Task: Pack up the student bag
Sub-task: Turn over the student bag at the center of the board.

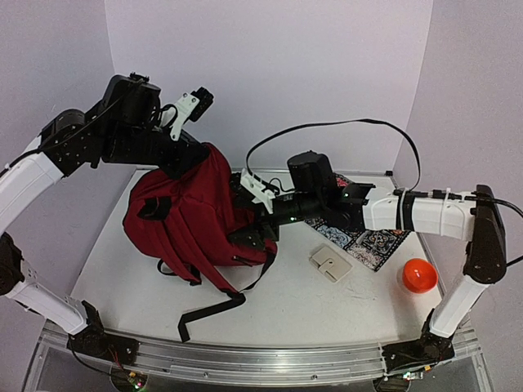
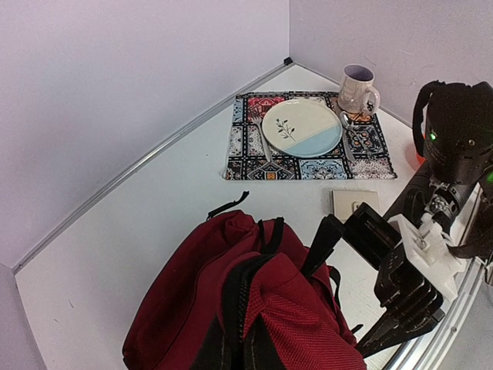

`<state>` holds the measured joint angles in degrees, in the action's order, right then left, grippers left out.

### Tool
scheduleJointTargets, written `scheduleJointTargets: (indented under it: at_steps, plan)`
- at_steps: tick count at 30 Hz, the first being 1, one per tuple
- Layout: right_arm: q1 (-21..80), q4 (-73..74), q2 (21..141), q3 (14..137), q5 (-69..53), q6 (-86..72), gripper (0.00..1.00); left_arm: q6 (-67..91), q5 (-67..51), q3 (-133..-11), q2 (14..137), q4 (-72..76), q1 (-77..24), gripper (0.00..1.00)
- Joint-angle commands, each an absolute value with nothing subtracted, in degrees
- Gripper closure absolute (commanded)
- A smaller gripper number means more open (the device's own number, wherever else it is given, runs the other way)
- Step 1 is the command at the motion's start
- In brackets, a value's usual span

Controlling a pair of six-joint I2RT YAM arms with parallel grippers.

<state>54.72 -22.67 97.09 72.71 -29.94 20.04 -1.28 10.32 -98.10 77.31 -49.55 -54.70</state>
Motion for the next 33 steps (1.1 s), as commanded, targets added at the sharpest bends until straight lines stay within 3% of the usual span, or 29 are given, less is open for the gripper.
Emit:
scheduleJointTargets:
  at_steps: [1, 7, 12, 16, 18, 21, 24, 28, 33]
  plan:
    - [55.85, -19.17, 95.02, 74.66, -33.29, 18.14, 0.08, -1.71, 13.84, -99.49, 75.65, -36.36, -54.58, 1.0]
    - [57.46, -17.16, 95.31, 76.05, -35.23, 14.69, 0.02, -1.52, 13.84, -97.11, 75.0, -34.39, -54.58, 1.0]
    - [58.34, -16.45, 95.16, 76.46, -36.3, 13.59, 0.02, -1.1, 15.12, -95.04, 74.05, -32.33, -54.58, 1.0]
    - [60.79, -16.25, 97.5, 80.08, -30.48, 11.73, 0.05, -0.53, 11.79, -93.8, 73.94, -29.72, -54.58, 1.0]
    - [61.26, -15.88, 99.9, 83.18, -26.21, 9.2, 0.19, -0.53, 12.23, -94.11, 74.41, -29.15, -54.58, 1.0]
    - [61.59, -15.84, 102.76, 87.06, -23.05, 5.04, 0.62, -0.35, 15.92, -95.97, 74.61, -29.07, -54.58, 1.0]
    - [63.36, -16.3, 104.95, 91.72, -25.33, 2.65, 0.83, 1.06, 21.23, -99.24, 73.95, -29.2, -54.57, 1.0]
    - [66.44, -16.97, 108.48, 99.96, -27.69, -1.51, 1.0, -1.34, 23.77, -105.5, 74.75, -29.88, -54.59, 1.0]
    - [67.51, -25.72, 110.15, 103.82, -27.92, -12.65, 1.0, -4.41, 24.56, -114.19, 79.68, -31.51, -54.6, 1.0]
